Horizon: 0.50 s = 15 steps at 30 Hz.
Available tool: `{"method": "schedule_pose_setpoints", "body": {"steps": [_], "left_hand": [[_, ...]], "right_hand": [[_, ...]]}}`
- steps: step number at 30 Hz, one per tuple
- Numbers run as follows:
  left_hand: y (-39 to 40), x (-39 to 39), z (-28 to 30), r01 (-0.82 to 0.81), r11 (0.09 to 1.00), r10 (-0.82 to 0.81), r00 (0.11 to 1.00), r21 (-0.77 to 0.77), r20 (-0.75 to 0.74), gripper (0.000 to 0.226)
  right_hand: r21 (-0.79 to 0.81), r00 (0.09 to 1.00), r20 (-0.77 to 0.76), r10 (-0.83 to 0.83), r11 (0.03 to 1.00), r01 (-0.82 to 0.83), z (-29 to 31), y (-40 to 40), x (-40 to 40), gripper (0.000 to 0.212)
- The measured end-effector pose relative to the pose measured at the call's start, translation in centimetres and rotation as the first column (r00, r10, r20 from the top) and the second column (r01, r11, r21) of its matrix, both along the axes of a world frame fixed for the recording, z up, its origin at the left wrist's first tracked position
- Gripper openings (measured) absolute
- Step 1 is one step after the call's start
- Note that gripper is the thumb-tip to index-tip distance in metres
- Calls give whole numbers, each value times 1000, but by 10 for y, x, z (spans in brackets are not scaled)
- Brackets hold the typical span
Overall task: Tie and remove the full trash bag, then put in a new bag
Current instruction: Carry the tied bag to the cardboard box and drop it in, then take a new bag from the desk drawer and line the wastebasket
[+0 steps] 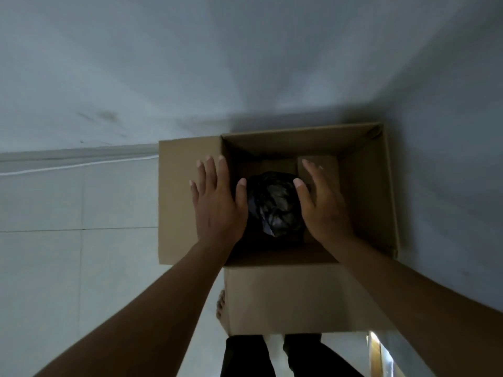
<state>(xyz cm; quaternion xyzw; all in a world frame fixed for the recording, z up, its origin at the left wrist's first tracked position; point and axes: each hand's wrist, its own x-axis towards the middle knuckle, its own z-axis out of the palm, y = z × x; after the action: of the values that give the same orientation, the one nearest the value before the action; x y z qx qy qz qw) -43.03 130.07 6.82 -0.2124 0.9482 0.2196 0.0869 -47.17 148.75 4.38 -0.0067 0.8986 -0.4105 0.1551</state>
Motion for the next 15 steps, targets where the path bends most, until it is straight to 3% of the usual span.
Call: {"method": "schedule_pose_setpoints", "body": {"steps": [4,8,15], "left_hand": [[-10,-11,93,20,1000,-20,997,-4,-77,63],[-24,-12,217,78,996,-84,982,-42,-169,63],[-73,-7,419,36,975,-120,918,-221,-378,61]], "right_hand": [[80,975,-146,165,985,-155,88,-13,-17,50],[140,914,-276,299,953,-269,214,-37,-26,48],[230,762,-517,390,921,-316,417,-93,-30,52]]}}
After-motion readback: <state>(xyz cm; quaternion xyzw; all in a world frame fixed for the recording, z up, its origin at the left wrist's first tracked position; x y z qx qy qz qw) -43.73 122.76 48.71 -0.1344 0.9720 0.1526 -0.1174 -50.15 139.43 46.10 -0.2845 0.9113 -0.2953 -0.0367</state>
